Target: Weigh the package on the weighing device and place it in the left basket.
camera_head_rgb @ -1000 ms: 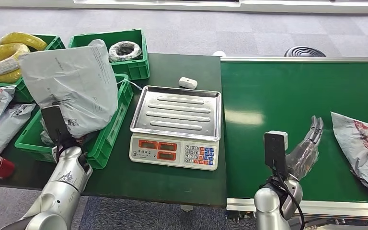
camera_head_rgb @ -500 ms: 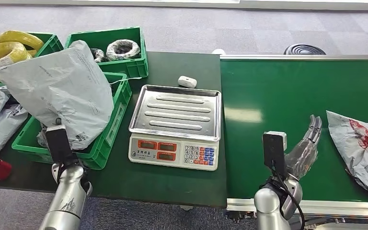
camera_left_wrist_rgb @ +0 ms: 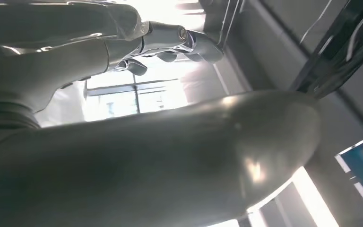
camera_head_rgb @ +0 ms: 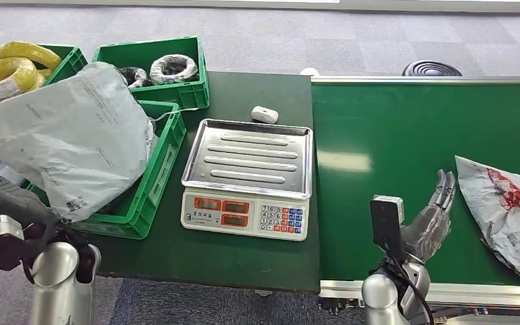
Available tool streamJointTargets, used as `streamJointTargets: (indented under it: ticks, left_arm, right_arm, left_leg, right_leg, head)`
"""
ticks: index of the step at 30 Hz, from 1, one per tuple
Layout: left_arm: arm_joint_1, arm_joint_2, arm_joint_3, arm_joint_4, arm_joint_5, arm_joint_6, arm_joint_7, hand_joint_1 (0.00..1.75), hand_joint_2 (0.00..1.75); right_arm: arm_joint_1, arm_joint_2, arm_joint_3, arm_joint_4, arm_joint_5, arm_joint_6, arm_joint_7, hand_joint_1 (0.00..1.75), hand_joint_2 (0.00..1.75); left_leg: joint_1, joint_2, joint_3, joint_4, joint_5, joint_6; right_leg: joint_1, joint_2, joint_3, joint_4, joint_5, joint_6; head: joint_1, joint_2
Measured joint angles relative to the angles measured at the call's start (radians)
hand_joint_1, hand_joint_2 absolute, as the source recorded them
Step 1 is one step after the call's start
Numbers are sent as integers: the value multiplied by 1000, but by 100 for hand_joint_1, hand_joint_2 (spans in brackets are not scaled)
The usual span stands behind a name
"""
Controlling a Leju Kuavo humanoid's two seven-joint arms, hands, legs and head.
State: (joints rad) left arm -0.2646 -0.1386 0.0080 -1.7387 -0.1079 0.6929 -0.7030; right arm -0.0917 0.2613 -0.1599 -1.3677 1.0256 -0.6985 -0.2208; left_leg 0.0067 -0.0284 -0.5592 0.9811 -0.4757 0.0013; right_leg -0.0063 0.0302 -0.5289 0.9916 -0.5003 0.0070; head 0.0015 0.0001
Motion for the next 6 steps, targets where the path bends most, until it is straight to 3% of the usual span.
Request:
streamJointTargets:
  ticks: [6]
  left_arm:
    - [6, 5, -13, -54, 19, -15, 0, 0, 0]
  right_arm:
    - [6, 0, -13, -17, 13, 0, 5, 0, 175]
  left_leg:
    - [0, 0, 0, 0, 0, 0]
  right_leg:
    - [0, 0, 0, 0, 0, 0]
  head:
    - [0, 0]
